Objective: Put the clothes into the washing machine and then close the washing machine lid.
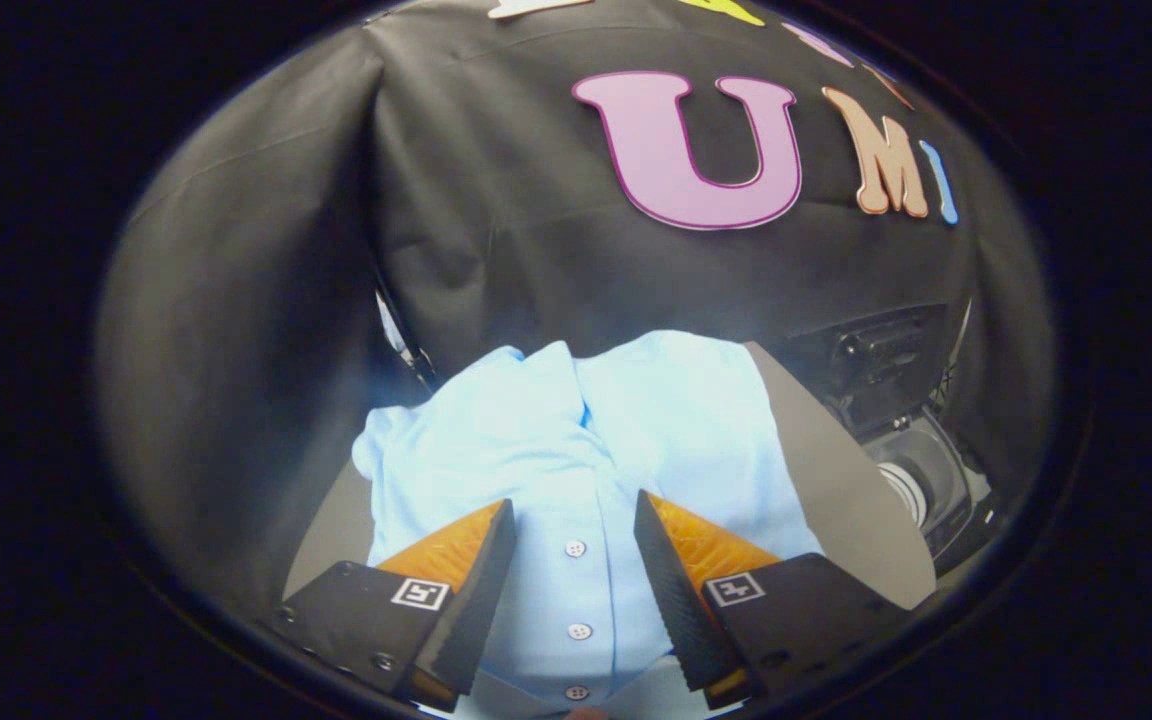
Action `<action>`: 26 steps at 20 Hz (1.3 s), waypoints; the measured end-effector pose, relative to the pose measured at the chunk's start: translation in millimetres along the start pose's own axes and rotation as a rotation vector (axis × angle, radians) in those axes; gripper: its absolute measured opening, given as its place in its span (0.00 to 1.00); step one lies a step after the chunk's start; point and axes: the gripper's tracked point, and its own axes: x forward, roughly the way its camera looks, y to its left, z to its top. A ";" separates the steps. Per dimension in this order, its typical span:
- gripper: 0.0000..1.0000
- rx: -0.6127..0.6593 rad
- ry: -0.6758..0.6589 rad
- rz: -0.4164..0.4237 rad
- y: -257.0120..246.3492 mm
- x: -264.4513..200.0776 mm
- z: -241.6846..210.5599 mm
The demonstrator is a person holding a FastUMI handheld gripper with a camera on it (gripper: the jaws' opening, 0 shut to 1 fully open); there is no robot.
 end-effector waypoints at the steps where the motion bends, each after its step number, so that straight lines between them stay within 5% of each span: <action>1: 0.78 -0.014 0.000 -0.015 -2.5 3.0 0.0; 4: 0.74 -0.070 -0.009 -0.062 -5.0 1.9 -2.1; 8: 0.37 -0.077 -0.038 -0.063 -3.8 -5.6 -4.5; 12: 0.37 -0.132 -0.058 -0.051 -3.9 -13.3 -4.3; 14: 0.04 -0.155 -0.095 -0.073 -15.9 -23.7 -2.8; 26: 0.03 -0.173 -0.408 -0.216 -93.9 -97.9 11.5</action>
